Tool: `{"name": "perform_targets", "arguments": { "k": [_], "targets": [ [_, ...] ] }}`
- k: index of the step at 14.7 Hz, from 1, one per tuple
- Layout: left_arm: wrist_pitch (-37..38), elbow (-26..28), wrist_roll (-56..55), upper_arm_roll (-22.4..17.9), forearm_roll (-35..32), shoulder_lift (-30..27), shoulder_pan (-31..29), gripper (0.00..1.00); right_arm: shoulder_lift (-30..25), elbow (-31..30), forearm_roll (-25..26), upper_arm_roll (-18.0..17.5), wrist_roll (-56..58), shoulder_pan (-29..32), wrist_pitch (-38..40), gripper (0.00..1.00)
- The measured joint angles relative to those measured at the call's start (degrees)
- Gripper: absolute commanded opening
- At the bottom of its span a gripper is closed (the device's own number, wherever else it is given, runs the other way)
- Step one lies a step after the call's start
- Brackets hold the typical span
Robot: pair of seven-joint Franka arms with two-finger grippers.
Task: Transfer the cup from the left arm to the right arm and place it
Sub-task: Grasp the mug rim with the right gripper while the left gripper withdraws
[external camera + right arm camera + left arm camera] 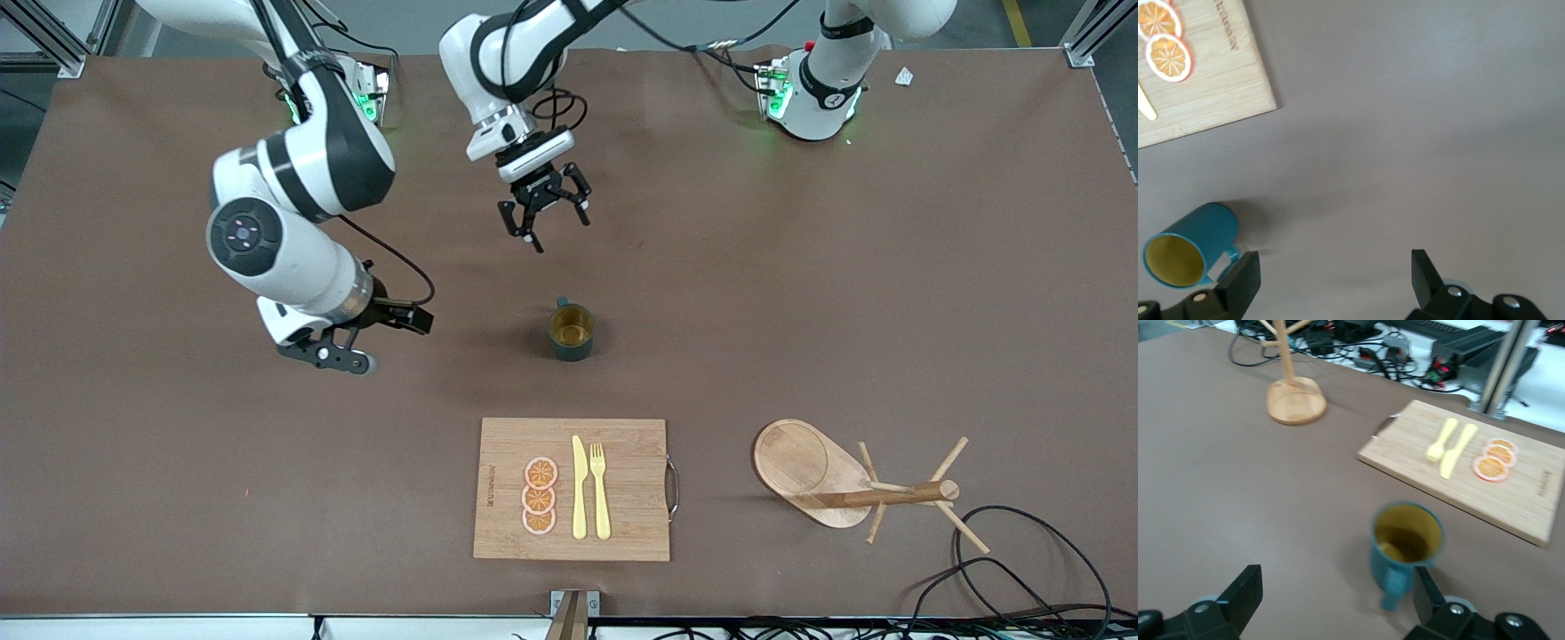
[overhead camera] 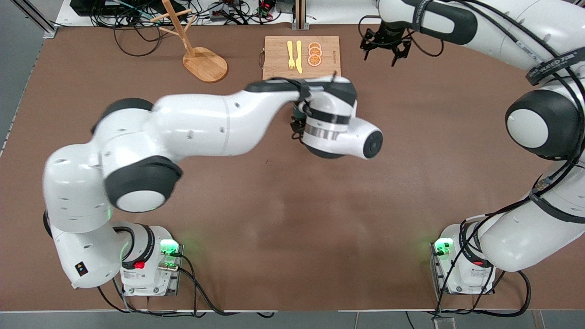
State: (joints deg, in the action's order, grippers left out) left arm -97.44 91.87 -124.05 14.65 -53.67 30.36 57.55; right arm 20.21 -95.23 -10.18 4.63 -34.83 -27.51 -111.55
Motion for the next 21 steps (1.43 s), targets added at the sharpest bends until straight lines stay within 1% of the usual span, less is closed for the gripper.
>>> {"name": "perform_targets", "arguments": {
  "k": [2,4,6,8,10,13,16,18,21],
  "targets": [
    [-0.01,3.77,7.13,-0.01,5.55,-7.35,-3.46,0.99,0.86,-2.74,-1.19,-0.01,-1.66,-1.76,-5.10,1.00],
    [-0.01,5.84,14.80,-0.03,10.77,-13.75,-7.70,0.99,1.45,-5.61,-1.27,-0.01,-2.62,-3.72,-9.95,1.00],
    [-0.03,6.65,23.66,-0.06,14.83,-18.63,-12.62,0.99,2.33,-7.11,-1.27,-0.04,-2.74,-5.86,-13.93,1.00],
    [-0.13,6.73,31.76,-0.12,19.14,-21.78,-17.78,1.00,3.90,-7.34,-1.27,-0.04,-2.30,-8.59,-17.66,1.00],
    [-0.36,6.57,36.08,-0.21,22.14,-23.08,-22.58,1.00,6.04,-7.31,-1.27,-0.04,-1.56,-11.32,-21.55,1.00],
    [-1.46,6.18,41.58,-0.30,23.43,-22.71,-28.15,1.00,9.41,-7.01,-1.27,-0.03,-1.39,-13.94,-27.09,1.00],
    [-1.76,3.61,52.12,-0.33,25.46,-22.40,-33.00,1.00,11.74,-5.09,-1.27,-0.01,-1.36,-15.01,-28.01,1.00],
    [-1.60,1.10,59.31,-0.46,29.21,-22.51,-37.06,1.00,12.56,-4.07,-1.27,-0.01,-1.36,-15.53,-28.21,1.00],
    [-1.61,-1.55,68.21,-0.52,33.86,-22.72,-43.94,1.00,13.44,-3.28,-1.27,0.00,-1.35,-16.40,-29.02,0.93]
  ]
}}
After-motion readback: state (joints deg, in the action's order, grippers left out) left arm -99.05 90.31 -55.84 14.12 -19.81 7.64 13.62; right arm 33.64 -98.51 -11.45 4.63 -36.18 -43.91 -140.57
